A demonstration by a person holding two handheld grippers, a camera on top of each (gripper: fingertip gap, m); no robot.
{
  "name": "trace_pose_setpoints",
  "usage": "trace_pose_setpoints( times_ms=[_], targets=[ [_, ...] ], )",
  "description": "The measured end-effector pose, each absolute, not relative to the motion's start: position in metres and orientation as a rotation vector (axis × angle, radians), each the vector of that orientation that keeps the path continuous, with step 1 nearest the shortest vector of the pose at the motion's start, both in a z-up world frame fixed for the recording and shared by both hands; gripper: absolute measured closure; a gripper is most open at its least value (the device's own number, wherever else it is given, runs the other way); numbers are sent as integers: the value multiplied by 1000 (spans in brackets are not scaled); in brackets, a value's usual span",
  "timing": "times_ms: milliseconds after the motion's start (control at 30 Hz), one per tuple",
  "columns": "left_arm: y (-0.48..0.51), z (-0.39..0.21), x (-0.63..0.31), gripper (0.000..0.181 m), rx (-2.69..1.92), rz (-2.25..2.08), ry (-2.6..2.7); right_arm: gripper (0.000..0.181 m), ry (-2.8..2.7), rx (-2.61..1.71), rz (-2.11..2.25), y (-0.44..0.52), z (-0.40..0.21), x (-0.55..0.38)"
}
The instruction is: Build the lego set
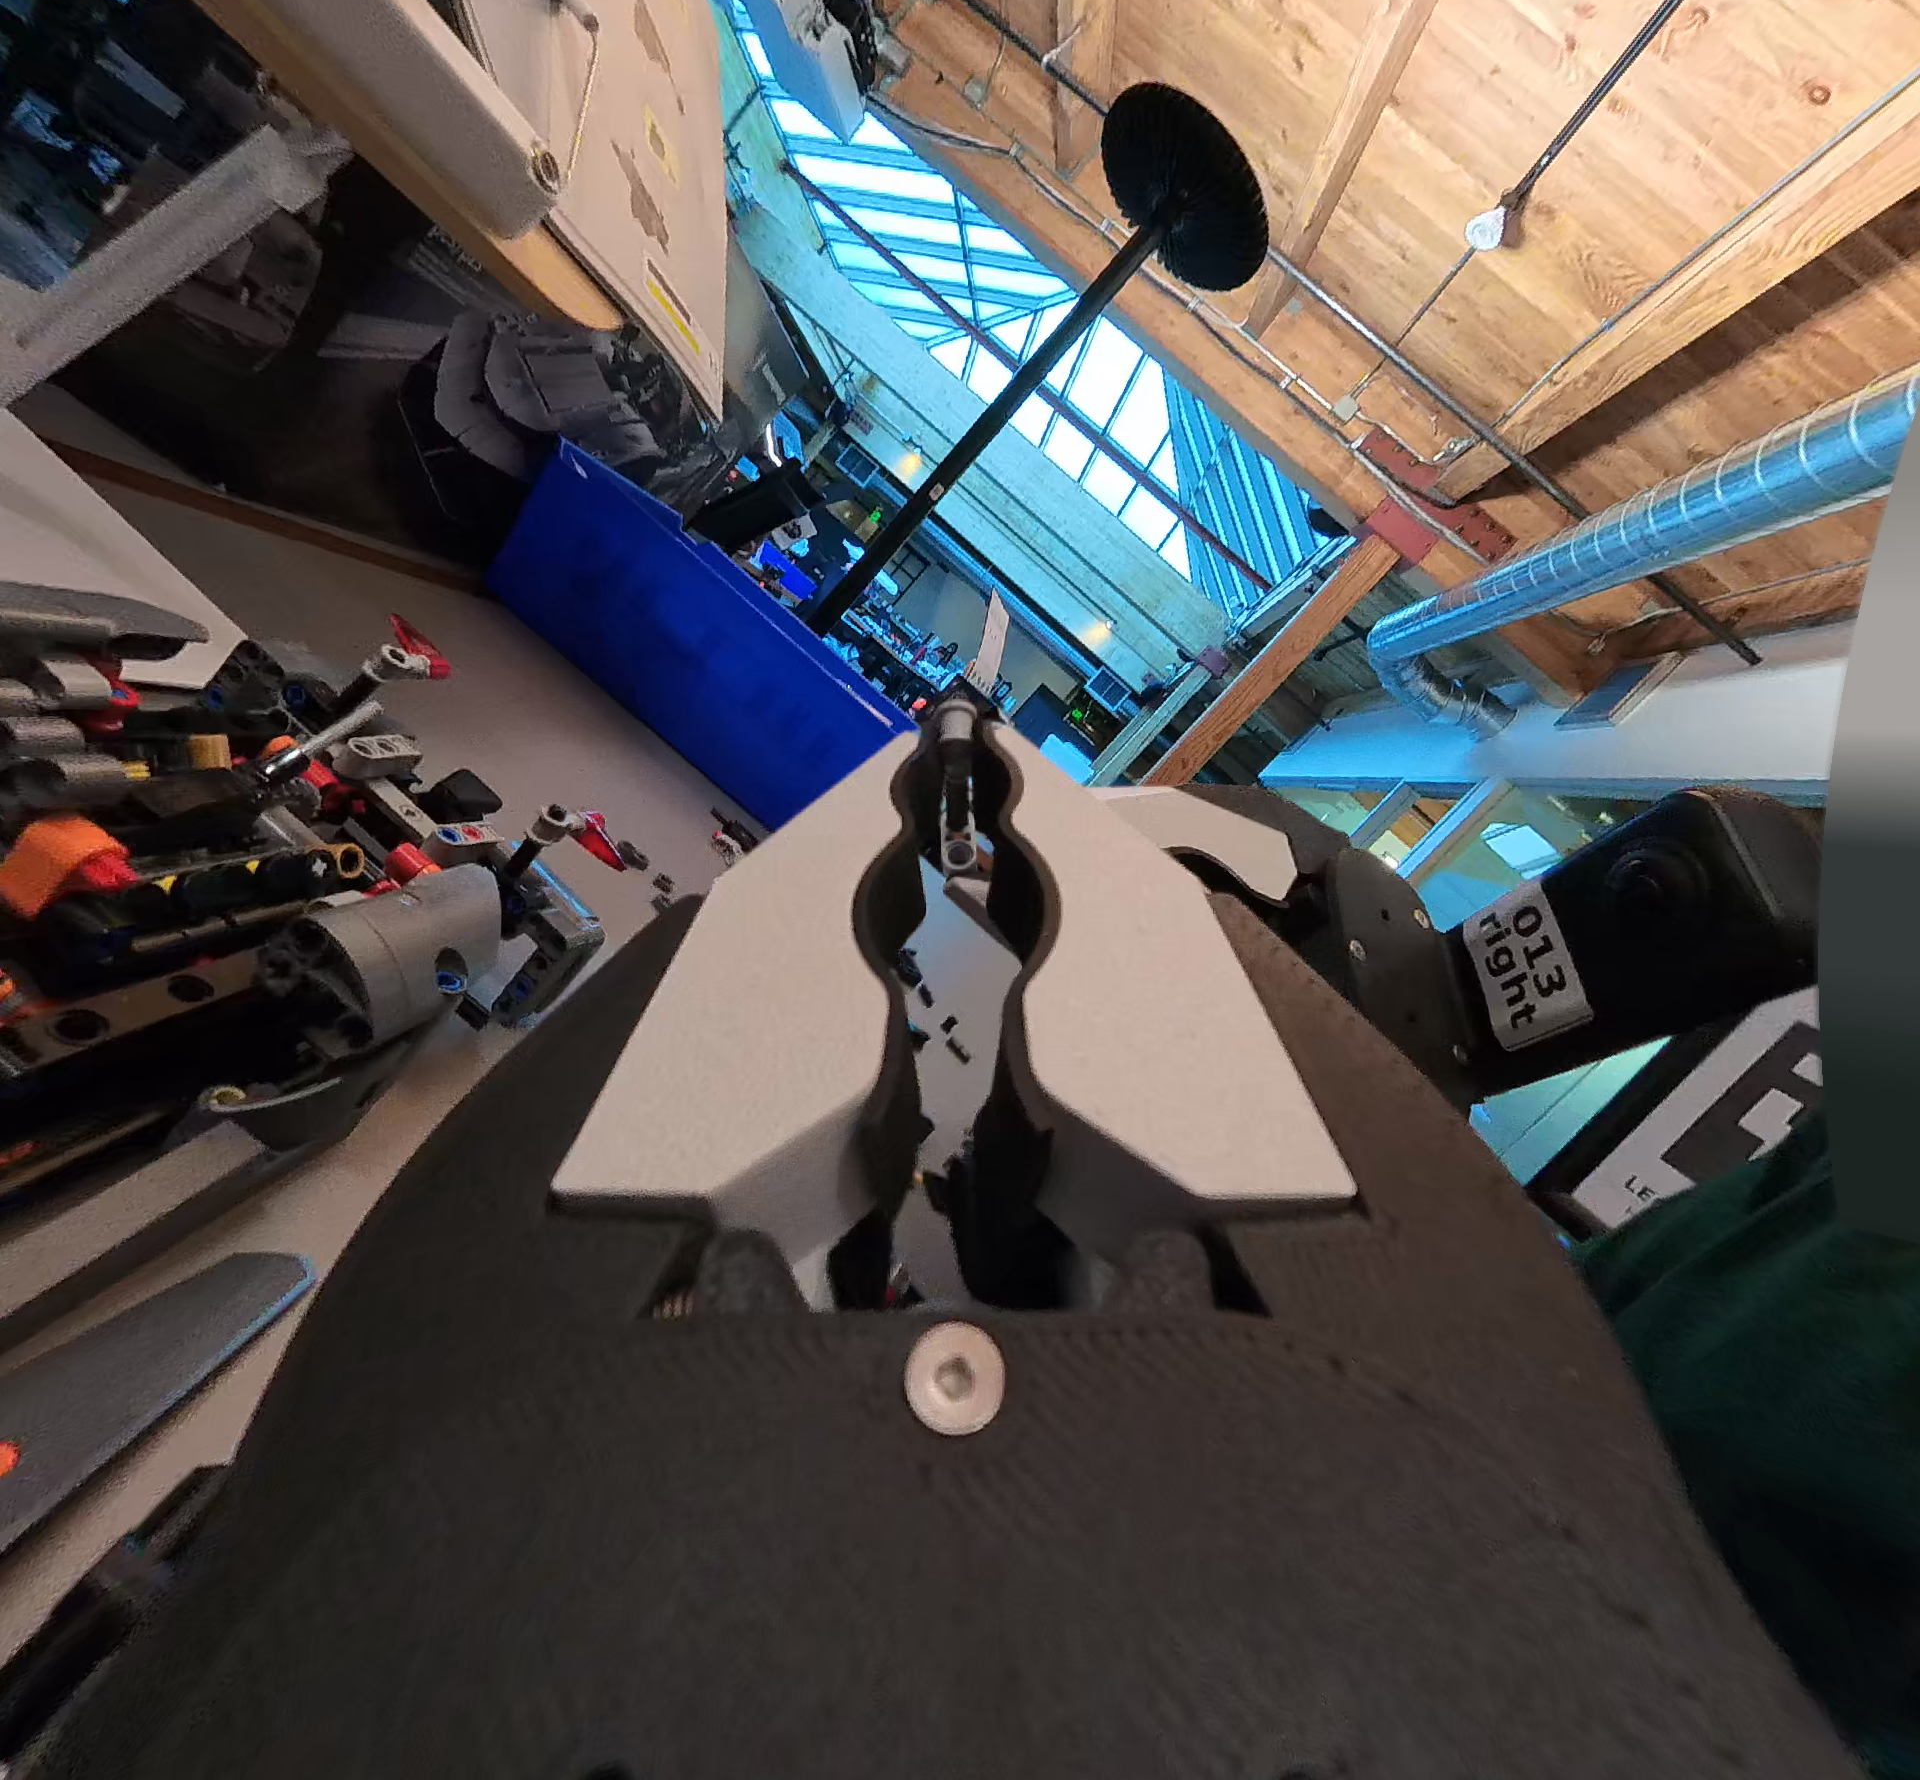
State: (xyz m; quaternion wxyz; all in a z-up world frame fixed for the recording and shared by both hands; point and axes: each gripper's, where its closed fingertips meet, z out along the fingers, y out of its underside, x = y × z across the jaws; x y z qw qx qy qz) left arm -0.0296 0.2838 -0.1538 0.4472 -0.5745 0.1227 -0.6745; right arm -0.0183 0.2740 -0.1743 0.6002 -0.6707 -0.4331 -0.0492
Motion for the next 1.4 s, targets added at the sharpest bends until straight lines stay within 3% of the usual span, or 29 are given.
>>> trace_pose_setpoints(
  times_ms=[933,1400],
  targets=[
    [289,-148,-40,177,-1400,-1797,228,170,-997,-1479,-133,276,-164,-31],
    [281,-160,-23,177,-1496,-1577,380,170,-1001,-1526,-163,278,-168,-33]
  ],
)
